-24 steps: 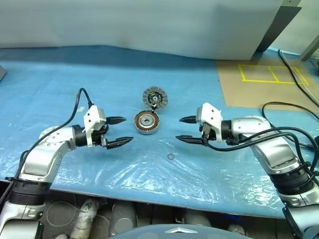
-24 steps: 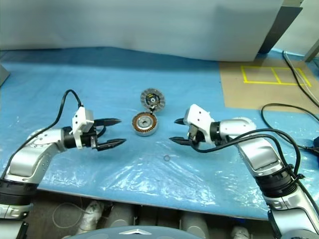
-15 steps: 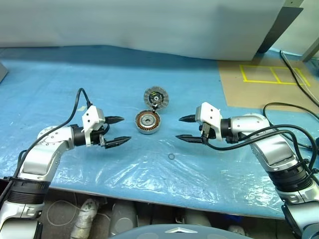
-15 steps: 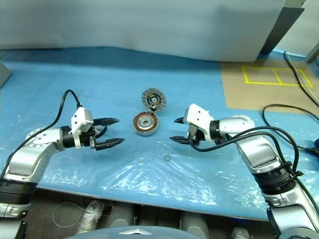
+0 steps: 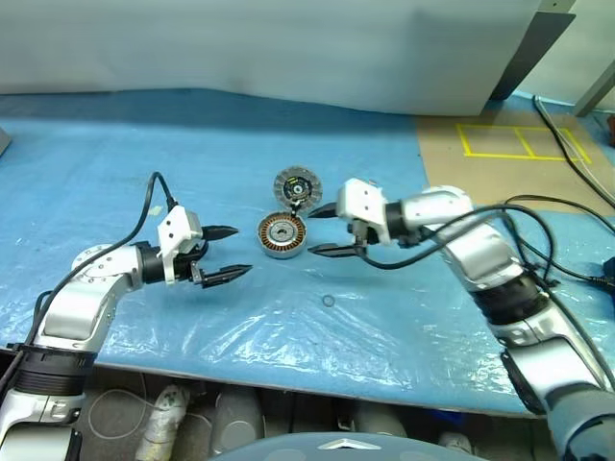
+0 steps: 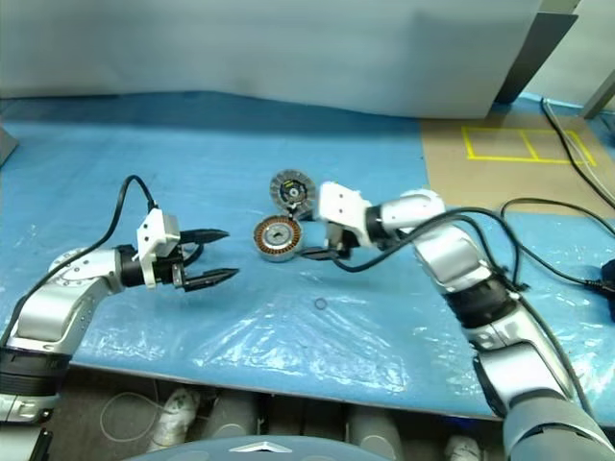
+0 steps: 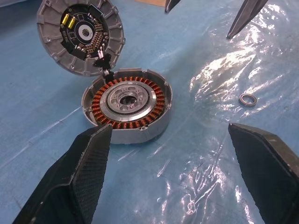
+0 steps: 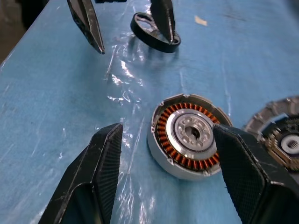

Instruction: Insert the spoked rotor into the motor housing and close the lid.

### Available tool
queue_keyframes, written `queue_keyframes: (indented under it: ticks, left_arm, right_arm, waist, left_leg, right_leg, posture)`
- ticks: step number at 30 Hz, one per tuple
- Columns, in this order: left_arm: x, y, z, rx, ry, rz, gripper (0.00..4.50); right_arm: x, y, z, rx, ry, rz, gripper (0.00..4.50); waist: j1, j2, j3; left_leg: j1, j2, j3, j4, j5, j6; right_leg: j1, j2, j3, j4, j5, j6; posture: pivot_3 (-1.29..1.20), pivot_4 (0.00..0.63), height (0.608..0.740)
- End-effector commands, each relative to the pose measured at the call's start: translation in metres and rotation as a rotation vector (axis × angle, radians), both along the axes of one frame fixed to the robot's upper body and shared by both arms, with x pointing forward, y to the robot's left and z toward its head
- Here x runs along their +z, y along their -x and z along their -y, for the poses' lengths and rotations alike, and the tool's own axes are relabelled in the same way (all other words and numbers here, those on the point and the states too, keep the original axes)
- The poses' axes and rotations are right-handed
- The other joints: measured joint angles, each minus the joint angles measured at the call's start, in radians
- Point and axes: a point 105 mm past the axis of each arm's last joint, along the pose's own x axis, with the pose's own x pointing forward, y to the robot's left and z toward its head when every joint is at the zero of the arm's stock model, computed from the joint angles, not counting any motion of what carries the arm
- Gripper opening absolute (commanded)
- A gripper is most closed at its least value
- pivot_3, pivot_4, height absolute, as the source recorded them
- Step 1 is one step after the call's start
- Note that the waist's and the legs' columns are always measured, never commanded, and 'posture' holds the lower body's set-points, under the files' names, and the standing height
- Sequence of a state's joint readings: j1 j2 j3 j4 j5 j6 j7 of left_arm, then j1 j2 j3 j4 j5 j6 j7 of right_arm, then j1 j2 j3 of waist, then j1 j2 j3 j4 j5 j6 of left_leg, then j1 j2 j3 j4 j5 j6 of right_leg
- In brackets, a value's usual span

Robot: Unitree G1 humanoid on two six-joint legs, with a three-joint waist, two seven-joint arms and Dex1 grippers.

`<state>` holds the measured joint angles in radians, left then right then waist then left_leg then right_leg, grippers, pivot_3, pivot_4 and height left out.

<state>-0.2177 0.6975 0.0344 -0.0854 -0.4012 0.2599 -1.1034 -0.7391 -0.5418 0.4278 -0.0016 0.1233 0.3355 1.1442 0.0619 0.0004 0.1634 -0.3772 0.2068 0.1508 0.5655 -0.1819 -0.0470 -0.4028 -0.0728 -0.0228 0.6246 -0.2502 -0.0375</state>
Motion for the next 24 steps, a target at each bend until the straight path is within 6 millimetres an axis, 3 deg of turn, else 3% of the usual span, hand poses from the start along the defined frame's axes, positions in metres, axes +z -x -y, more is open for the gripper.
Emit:
queue_keyframes:
  ticks: [1, 6, 16, 24]
  left_arm:
    - [0.007, -0.001, -0.005, 0.029, -0.002, 0.047, 4.21]
    - [0.001, 0.006, -0.002, 0.047, 0.008, 0.044, 4.21]
    - [-0.005, 0.017, 0.01, 0.075, 0.035, 0.039, 4.21]
    - [-0.005, 0.019, 0.015, 0.088, 0.04, 0.04, 4.21]
  right_arm:
    - [-0.003, -0.006, -0.018, 0.103, 0.058, 0.049, 3.21]
    - [-0.014, -0.02, -0.034, 0.184, 0.148, 0.071, 3.21]
    - [-0.037, -0.046, -0.034, 0.205, 0.296, 0.09, 3.21]
    - [-0.041, -0.051, -0.038, 0.213, 0.324, 0.097, 3.21]
  waist:
    - [0.001, 0.0, 0.0]
    - [0.0, 0.0, 0.0]
    - [-0.01, 0.0, 0.0]
    - [-0.019, 0.0, 0.0]
  left_leg:
    - [0.0, 0.0, 0.0, 0.0, 0.0, 0.001]
    - [-0.004, 0.0, -0.001, 0.001, 0.001, 0.002]
    - [-0.007, 0.002, -0.001, 0.006, 0.001, 0.002]
    - [-0.006, 0.003, -0.001, 0.01, 0.0, 0.003]
  right_leg:
    - [0.0, 0.0, 0.0, 0.0, 0.0, 0.0]
    - [-0.003, 0.0, -0.001, 0.001, 0.0, -0.001]
    - [-0.004, 0.0, -0.003, 0.004, 0.001, -0.002]
    - [-0.005, 0.0, -0.003, 0.009, 0.0, -0.004]
  posture:
    - [0.0, 0.15, 0.74]
    - [0.0, 0.15, 0.74]
    - [0.0, 0.15, 0.74]
    - [0.0, 0.15, 0.74]
